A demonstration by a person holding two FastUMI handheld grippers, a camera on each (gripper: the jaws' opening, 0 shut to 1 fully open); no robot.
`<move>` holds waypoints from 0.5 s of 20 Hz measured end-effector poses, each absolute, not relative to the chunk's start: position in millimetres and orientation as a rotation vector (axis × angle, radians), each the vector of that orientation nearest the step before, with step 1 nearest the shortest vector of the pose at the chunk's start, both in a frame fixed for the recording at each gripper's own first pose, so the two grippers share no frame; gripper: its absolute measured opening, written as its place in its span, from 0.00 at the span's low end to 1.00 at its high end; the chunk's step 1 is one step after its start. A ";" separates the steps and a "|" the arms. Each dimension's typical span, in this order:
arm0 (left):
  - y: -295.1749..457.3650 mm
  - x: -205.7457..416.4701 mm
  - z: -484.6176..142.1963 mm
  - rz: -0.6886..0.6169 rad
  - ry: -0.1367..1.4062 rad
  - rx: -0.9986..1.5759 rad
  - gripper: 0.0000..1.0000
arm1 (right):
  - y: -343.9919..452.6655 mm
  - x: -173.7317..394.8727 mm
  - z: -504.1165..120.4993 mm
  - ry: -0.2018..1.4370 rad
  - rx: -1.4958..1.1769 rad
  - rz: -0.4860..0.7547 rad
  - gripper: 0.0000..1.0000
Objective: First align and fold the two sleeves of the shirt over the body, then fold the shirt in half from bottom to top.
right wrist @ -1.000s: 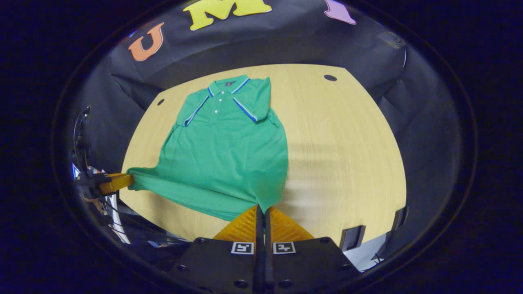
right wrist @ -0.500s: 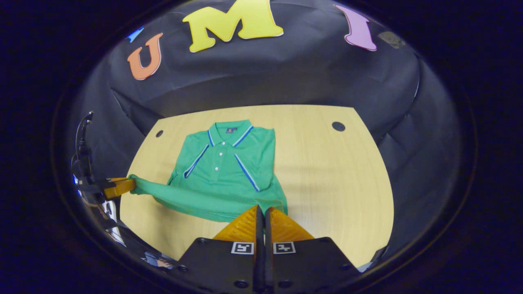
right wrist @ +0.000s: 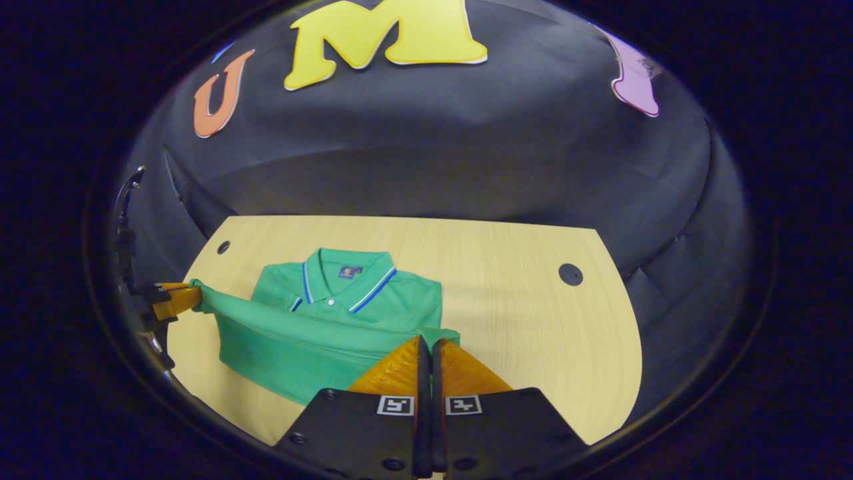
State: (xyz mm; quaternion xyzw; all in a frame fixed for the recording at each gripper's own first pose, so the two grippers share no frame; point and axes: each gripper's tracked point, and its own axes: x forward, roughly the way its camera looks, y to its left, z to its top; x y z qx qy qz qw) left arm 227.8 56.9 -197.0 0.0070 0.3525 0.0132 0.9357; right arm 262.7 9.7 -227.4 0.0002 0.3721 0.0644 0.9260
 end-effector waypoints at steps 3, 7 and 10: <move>58.1 269.7 -205.2 0.028 0.694 0.036 0.03 | 12.8 301.3 -243.9 0.740 0.021 0.127 0.00; 55.1 311.7 -224.8 0.033 0.673 0.070 0.03 | 14.7 346.9 -269.1 0.690 -0.017 0.115 0.02; 50.4 327.5 -251.5 0.027 0.690 0.102 0.03 | 16.7 361.8 -294.9 0.710 -0.038 0.103 0.02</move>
